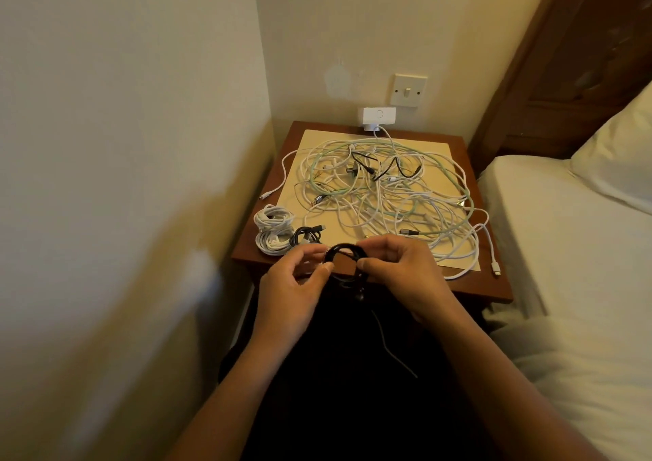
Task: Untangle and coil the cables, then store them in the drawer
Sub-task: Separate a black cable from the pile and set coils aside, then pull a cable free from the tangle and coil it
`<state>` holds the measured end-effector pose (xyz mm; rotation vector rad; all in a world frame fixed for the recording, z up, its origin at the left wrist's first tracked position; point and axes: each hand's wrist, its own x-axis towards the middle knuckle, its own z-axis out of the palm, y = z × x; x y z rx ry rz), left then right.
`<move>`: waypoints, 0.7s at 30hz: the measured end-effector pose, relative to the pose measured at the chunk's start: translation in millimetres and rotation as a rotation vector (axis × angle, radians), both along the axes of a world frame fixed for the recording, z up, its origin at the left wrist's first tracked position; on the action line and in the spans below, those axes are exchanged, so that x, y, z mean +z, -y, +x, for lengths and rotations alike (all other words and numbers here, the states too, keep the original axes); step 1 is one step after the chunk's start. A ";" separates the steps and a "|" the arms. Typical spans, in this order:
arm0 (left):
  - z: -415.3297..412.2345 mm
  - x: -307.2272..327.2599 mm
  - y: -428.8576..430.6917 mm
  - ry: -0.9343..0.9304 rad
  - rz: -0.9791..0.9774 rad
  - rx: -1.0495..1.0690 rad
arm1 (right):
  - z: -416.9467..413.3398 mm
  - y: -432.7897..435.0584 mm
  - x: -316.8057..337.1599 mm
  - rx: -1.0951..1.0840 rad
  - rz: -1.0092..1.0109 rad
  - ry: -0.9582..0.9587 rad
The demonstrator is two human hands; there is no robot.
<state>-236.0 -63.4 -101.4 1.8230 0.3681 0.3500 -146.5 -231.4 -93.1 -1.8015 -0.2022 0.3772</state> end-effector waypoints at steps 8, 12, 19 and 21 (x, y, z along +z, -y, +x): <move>4.4 -5.8 -16.6 0.068 0.115 0.111 | 42.3 -24.1 -23.8 -0.028 -0.351 0.163; 7.6 -6.2 -23.0 0.082 0.142 0.109 | 39.1 -18.5 -20.0 0.013 -0.520 0.333; 22.9 0.1 -32.6 0.097 0.133 0.093 | 82.5 -9.8 -2.2 -0.135 -0.616 0.456; 28.0 5.5 -33.8 0.107 0.129 0.104 | 97.5 -15.7 -0.8 -0.136 -0.690 0.408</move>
